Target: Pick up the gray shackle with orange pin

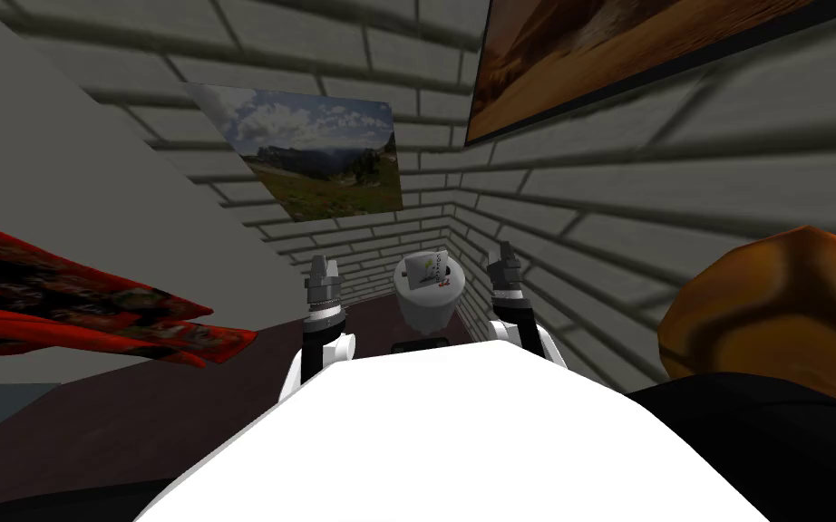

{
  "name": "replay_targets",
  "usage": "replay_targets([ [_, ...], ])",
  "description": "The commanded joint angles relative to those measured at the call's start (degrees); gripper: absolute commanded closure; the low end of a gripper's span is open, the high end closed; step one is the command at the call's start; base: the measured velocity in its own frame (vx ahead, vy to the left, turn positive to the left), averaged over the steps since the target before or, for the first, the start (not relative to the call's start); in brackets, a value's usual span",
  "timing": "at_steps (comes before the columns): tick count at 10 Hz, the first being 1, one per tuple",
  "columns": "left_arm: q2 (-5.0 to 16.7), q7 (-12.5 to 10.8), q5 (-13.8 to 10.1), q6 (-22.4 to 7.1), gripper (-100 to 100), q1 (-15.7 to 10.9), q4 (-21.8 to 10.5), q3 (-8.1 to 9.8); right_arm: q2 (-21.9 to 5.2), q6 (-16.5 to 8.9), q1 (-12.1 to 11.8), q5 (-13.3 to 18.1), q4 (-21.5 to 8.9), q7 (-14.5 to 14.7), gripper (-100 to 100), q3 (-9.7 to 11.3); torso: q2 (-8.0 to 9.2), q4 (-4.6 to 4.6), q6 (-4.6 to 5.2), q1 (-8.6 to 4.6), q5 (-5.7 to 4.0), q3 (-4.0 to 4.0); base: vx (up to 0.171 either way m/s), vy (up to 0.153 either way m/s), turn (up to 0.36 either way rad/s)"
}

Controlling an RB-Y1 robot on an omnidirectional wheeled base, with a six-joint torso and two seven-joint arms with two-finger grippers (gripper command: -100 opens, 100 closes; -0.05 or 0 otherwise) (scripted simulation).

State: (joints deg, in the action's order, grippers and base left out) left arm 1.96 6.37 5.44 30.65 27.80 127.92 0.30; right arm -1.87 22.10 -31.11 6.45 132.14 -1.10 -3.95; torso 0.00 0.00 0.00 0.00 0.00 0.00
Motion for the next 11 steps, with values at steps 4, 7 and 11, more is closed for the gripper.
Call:
replay_targets([
  [4, -0.02, 0.00, 0.00, 0.00, 0, -0.01, 0.00, -0.02, -5.55, -1.40, -0.46, -2.15, -3.78, 1.25, -100, -1.94, 0.17, 0.03, -0.01, 0.59, 0.12, 0.09, -0.039, 0.138, 0.091],
  [7, -0.02, 0.00, 0.00, 0.00, 0, -0.01, 0.00, -0.02, -9.24, -2.82, -0.74, -4.00, -7.73, 2.45, -100, -3.71, 0.22, 0.05, -0.02, 0.77, 0.17, 0.13, -0.057, 0.216, 0.118],
  [11, -0.02, 0.00, 0.00, 0.00, 0, -0.01, 0.00, -0.02, -14.39, -5.40, -0.93, -6.35, -14.28, 4.36, -100, -6.20, 0.14, 0.03, -0.01, 0.86, 0.20, 0.08, -0.023, 0.229, 0.144],
])
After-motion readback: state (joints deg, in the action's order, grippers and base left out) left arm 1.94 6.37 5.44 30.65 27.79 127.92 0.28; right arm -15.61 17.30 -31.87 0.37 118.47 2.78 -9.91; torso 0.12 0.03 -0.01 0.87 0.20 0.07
